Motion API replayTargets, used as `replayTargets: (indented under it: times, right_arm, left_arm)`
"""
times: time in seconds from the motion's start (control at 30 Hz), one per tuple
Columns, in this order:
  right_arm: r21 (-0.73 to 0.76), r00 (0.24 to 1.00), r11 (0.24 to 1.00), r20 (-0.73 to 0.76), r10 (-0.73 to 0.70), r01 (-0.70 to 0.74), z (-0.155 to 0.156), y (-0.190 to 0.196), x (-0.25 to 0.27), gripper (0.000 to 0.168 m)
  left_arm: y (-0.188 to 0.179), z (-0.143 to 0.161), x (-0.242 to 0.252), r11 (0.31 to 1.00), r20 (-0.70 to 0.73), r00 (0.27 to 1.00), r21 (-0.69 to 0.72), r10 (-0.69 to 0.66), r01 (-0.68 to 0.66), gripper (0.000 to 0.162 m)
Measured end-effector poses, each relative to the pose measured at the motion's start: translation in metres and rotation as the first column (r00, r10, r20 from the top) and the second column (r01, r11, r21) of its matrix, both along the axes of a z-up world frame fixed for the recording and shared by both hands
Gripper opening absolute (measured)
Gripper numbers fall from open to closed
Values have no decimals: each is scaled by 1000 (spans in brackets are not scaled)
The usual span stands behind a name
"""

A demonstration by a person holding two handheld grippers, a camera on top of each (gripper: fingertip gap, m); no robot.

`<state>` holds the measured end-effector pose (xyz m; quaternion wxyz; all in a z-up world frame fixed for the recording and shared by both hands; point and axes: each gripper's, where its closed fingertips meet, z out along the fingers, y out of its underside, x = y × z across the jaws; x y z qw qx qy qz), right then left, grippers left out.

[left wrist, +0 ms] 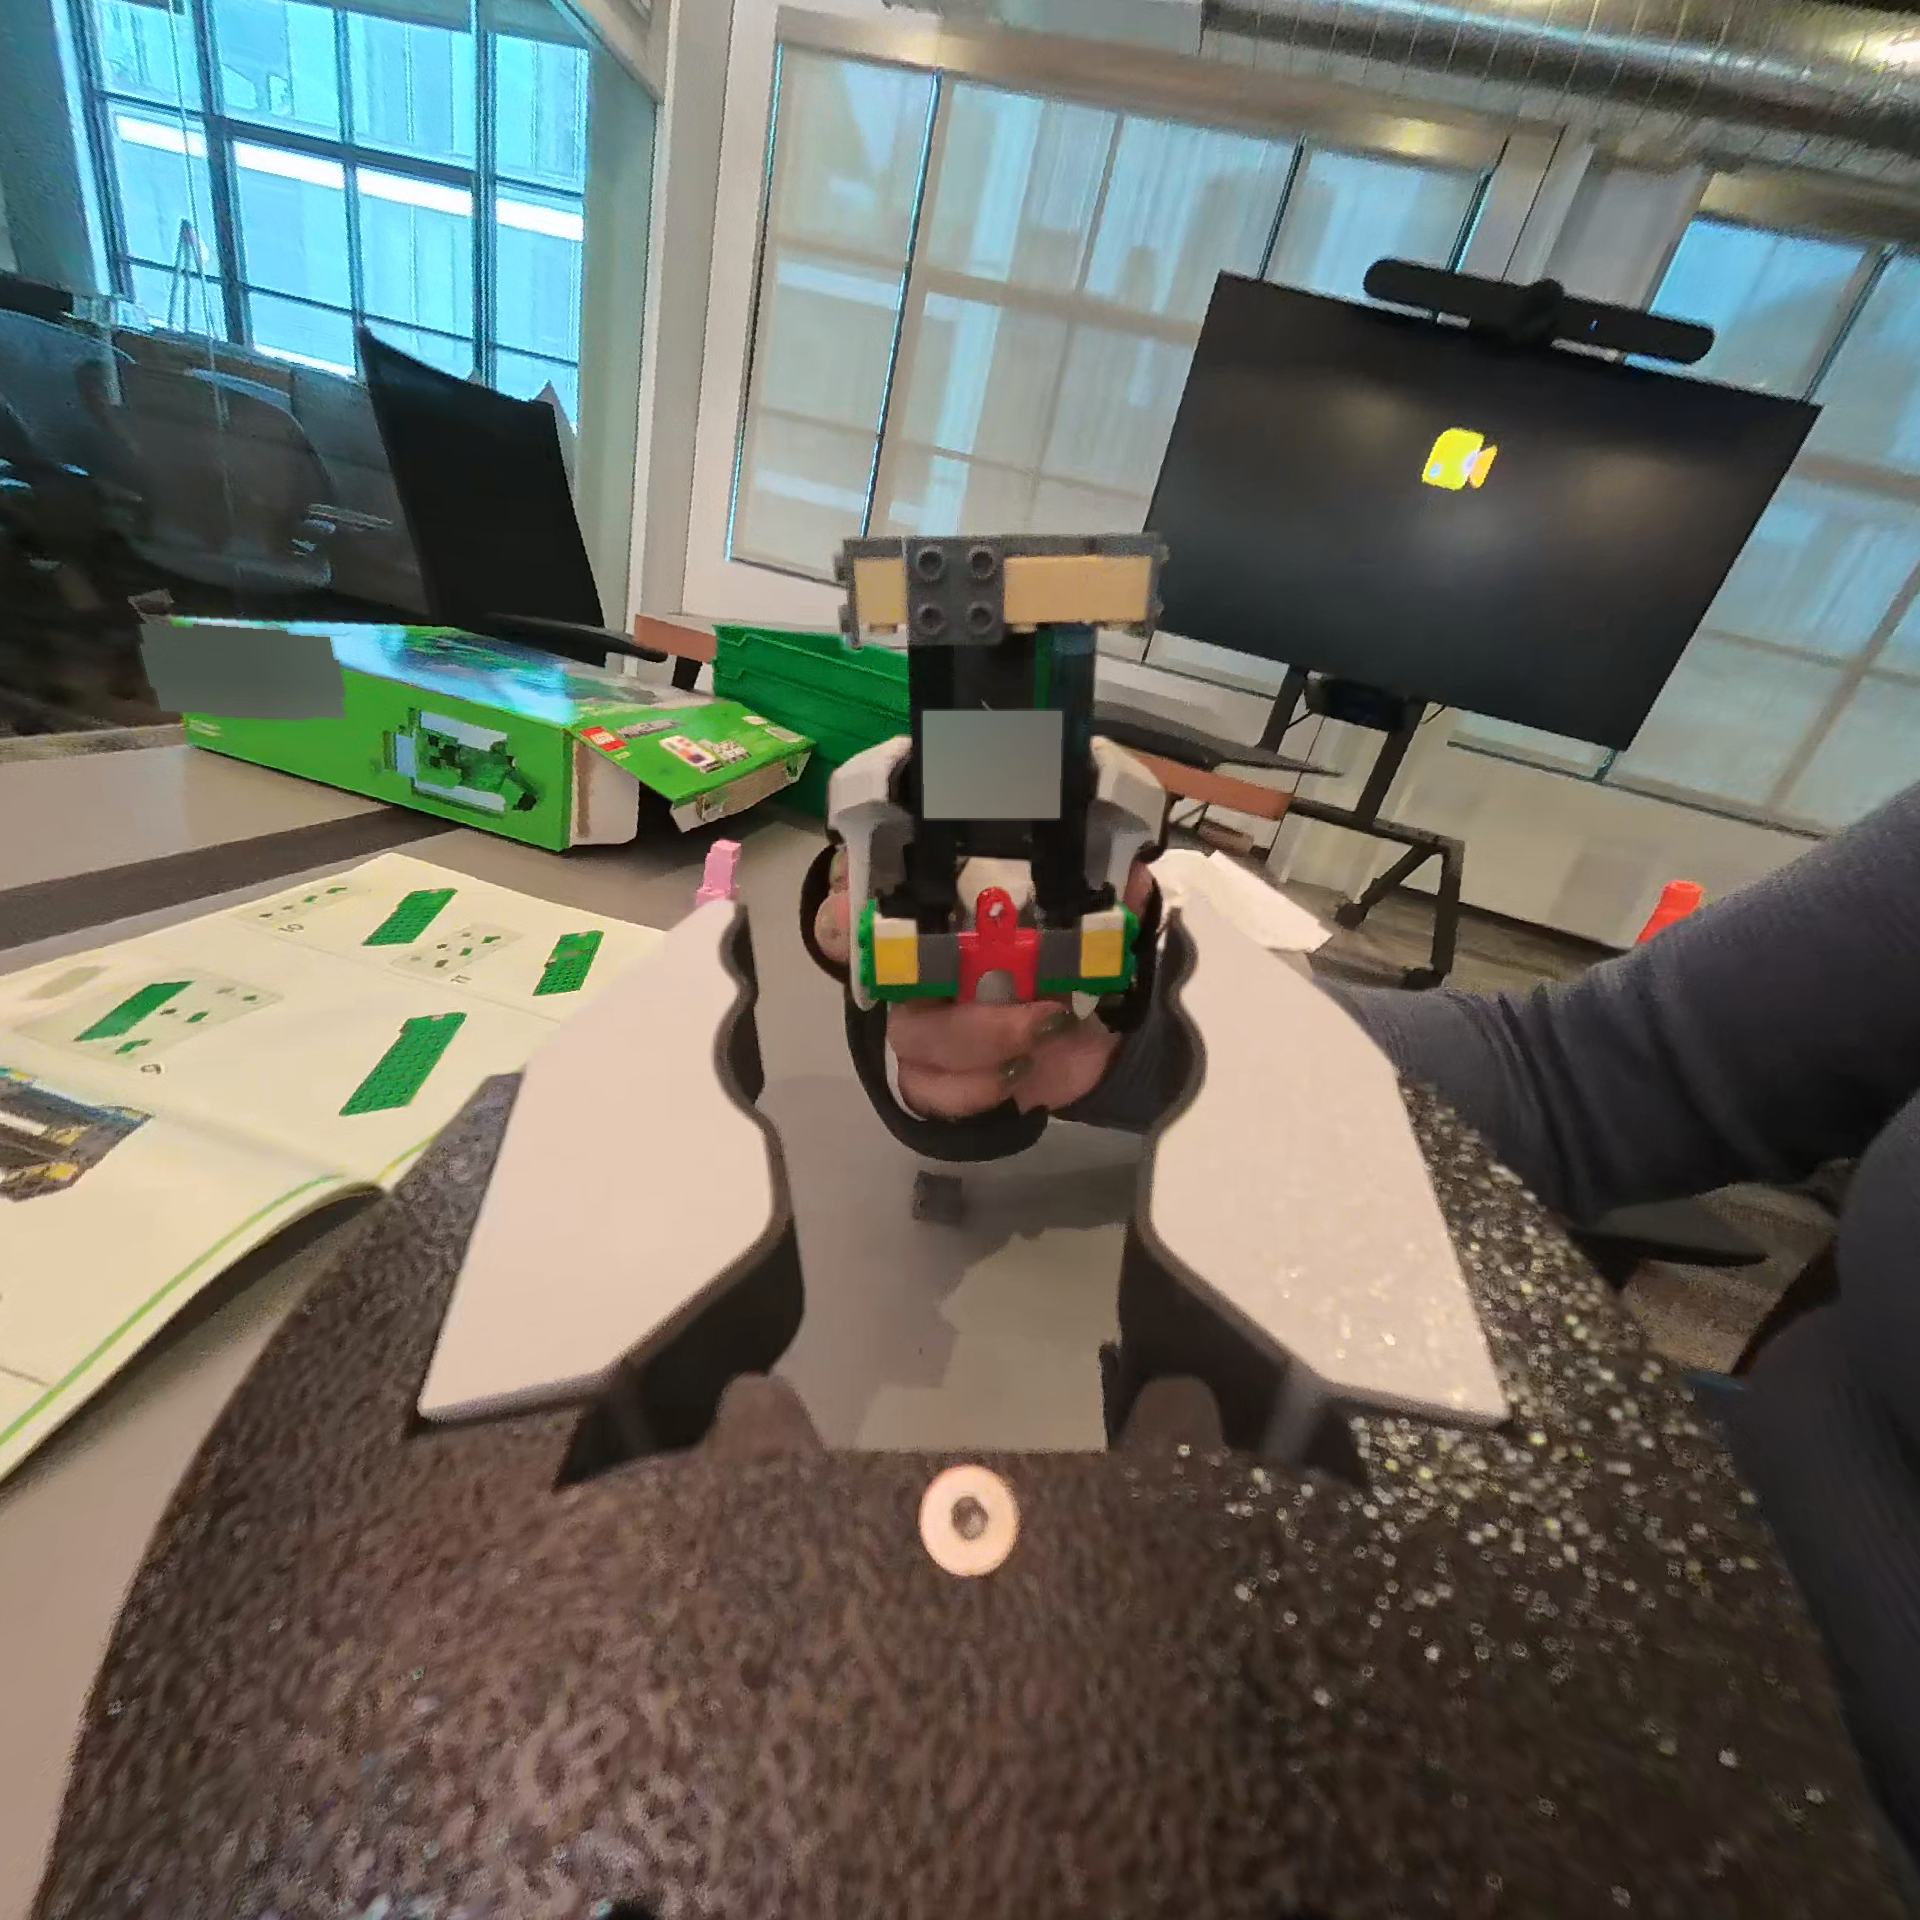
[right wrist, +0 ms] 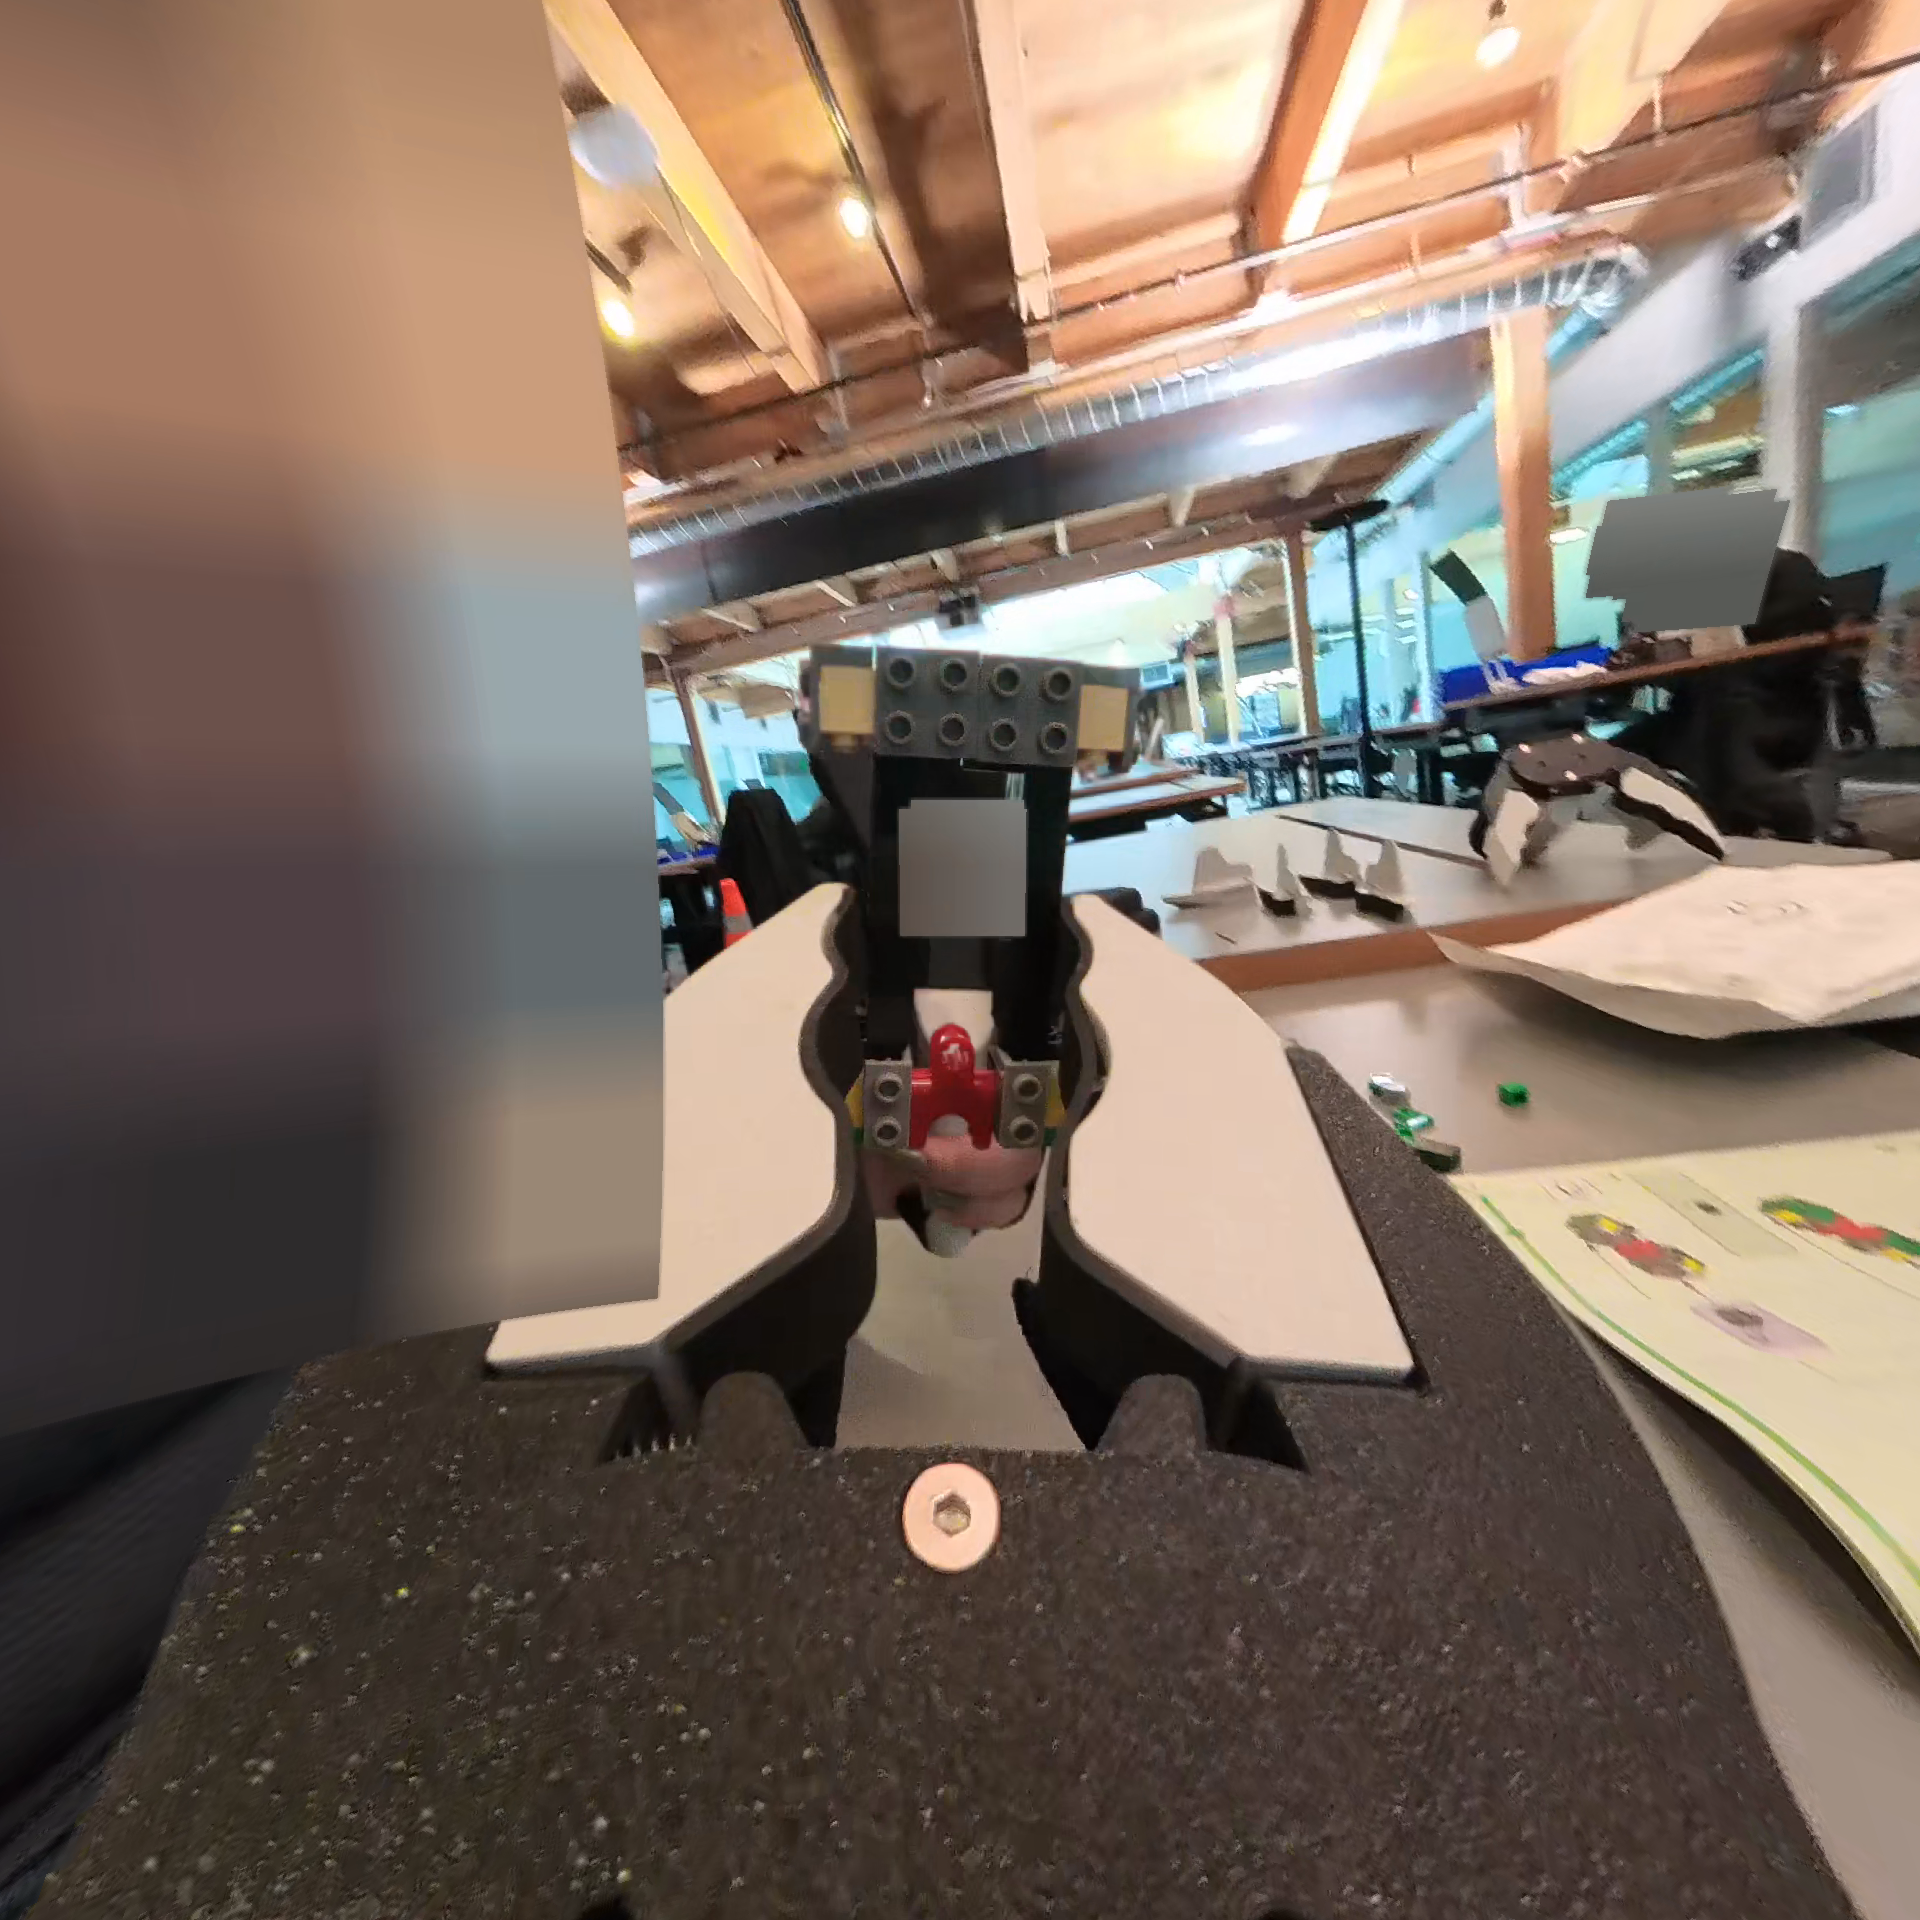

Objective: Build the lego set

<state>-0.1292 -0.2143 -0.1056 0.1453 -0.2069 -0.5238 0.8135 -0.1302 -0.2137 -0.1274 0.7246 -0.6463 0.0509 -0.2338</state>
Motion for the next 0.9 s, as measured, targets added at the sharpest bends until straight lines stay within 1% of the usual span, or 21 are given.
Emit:
replayTargets:
  times: [0.1, 0.23, 0.3, 0.37, 0.57, 0.67, 0.77, 0.83, 0.9]
  right_arm:
    - [-4, 999, 1000, -31, -10, 10, 1, 3, 2, 34]
    - [4, 998, 1000, -63, -18, 18, 1, 3, 6, 34]
    - [1, 996, 1000, -83, -29, 29, 2, 4, 8, 34]
    - [-17, 996, 999, -89, -29, 28, 4, 5, 9, 34]
    - [-31, 995, 999, -98, -27, 24, 5, 4, 9, 34]
    - [-40, 994, 999, -107, -24, 19, 6, 3, 10, 34]
    - [-41, 993, 999, -110, -29, 25, 6, 5, 10, 34]
    - [-48, 992, 997, -112, -58, 53, 7, 8, 8, 43]
    - [-42, 987, 993, -110, -118, 114, 9, 18, 7, 52]
  left_arm:
    - [8, 2, 8, 1000, -57, 998, -24, 7, -8, 77]
    - [18, 1, 15, 997, -169, 984, -43, 55, -64, 78]
    - [21, -3, 18, 995, -228, 971, -57, 69, -85, 79]
    - [24, -8, 21, 993, -256, 965, -80, 63, -86, 81]
    - [31, -12, 29, 995, -191, 981, -96, 19, -38, 80]
    - [33, -11, 31, 997, -195, 980, -74, 23, -38, 64]
    - [34, -10, 31, 997, -195, 980, -62, 32, -44, 64]
    - [33, -11, 29, 997, -203, 978, -61, 42, -55, 63]
    - [32, -12, 23, 994, -208, 976, -70, 69, -85, 63]
